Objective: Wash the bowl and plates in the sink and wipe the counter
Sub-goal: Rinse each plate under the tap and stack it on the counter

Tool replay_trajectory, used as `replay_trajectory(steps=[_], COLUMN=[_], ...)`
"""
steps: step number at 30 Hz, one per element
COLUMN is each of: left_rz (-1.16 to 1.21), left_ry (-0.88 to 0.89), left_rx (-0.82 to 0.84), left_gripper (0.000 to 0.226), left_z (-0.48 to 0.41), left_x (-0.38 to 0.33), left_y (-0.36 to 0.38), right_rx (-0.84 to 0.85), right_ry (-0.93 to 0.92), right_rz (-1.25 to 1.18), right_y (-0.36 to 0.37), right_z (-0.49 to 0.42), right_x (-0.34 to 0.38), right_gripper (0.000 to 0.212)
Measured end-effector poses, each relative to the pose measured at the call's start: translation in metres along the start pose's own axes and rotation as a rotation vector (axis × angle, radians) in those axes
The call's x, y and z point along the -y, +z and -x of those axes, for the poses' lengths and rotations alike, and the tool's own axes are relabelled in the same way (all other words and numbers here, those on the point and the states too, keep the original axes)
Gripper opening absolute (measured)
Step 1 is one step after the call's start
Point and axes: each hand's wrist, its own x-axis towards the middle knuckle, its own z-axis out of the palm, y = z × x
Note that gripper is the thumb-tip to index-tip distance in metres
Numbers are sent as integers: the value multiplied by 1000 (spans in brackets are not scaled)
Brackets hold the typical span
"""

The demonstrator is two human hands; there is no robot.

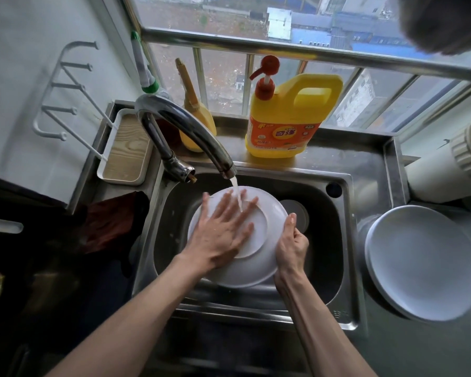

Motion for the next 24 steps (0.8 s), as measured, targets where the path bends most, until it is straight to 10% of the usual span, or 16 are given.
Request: replay_trajectory(steps=[7, 16, 20, 24], left_rz=[667, 481, 1348, 1644], left_ry=[-1007, -751, -1220, -1087], left_rx=[-438, -473, -564, -557], left_gripper=[58, 79, 88, 68], left_z=[9, 6, 13, 22], left_x=[1, -26, -26, -9], left_y=[3, 3, -3, -5], right_rx=[65, -121, -131, -41], right_ry=[-83, -65, -82, -39], right_rz=[-9, -112, -142, -44], right_y=[20, 25, 25, 11], right_z=[4, 4, 5, -2], right_x=[10, 11, 12, 2], right_gripper=[71, 57, 57, 54])
